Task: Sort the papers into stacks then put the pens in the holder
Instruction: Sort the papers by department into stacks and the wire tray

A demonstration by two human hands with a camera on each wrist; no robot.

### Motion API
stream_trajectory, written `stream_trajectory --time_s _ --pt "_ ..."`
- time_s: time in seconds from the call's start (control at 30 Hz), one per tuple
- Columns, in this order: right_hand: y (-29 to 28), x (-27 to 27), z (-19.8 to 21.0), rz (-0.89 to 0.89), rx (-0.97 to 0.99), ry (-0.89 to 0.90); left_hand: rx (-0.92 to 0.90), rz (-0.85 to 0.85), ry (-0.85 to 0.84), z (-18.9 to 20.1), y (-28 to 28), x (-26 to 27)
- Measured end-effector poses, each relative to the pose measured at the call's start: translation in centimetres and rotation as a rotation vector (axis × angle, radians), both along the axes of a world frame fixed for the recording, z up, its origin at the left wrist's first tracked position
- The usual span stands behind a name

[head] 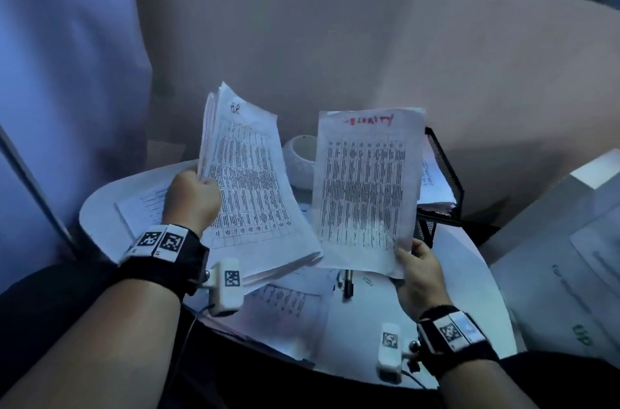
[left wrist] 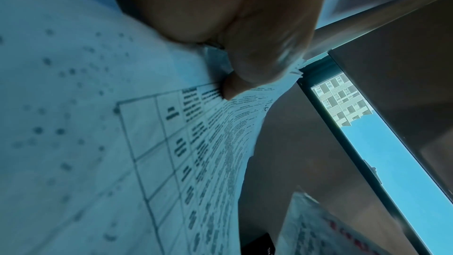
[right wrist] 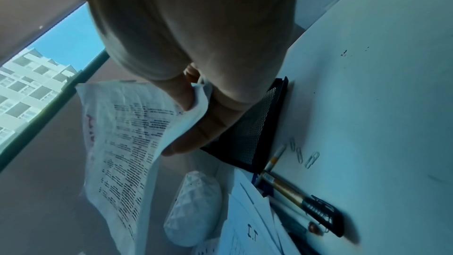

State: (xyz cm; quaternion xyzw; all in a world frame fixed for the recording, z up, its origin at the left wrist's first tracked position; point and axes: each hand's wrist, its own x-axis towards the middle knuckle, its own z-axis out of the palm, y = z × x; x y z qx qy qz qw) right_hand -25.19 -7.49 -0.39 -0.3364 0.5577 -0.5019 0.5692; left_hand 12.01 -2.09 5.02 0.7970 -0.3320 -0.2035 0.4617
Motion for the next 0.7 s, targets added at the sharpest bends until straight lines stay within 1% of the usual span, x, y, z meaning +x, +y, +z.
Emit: stream_trajectory --time_s 0.1,0.17,0.23,0.3,0.4,0.47,0.53,0.63,0.7 --pt "1.5 -0.8 0.5 -0.011 -0.046 -0.071 -0.023 0.022 0.020 -0.2 0.5 -0.3" --pt "1.9 -1.4 0.9 -0.023 -0.086 -0.108 -0.057 0.092 0.033 -0.1 1.1 0.2" --pt "2.1 -2.1 1.5 -0.030 -0.113 -0.142 -0.099 0.145 0.086 0.2 1.6 0.4" --pt "2.2 -2.5 2.3 -0.022 -0.124 -0.154 -0.138 0.133 0.153 0.0 1.9 0.3" --pt "2.7 -2.0 2.8 0.026 -0.124 -0.169 -0.163 0.019 0.202 -0.5 1.9 -0.8" --pt "3.1 -1.3 2.7 0.062 -0.089 -0.140 -0.166 -0.057 0.255 -0.7 2.0 -2.1" --pt "3.4 -0.5 2.5 0.135 -0.039 -0.071 -0.150 -0.136 0.327 -0.8 2.2 -3.6" --pt "4.0 0.8 1.6 0.319 0.026 0.100 -0.145 -0.258 0.465 -0.8 2.5 -6.3" --pt "4.4 1.7 0.7 0.371 0.044 0.158 -0.167 -0.331 0.551 -0.3 3.0 -8.3"
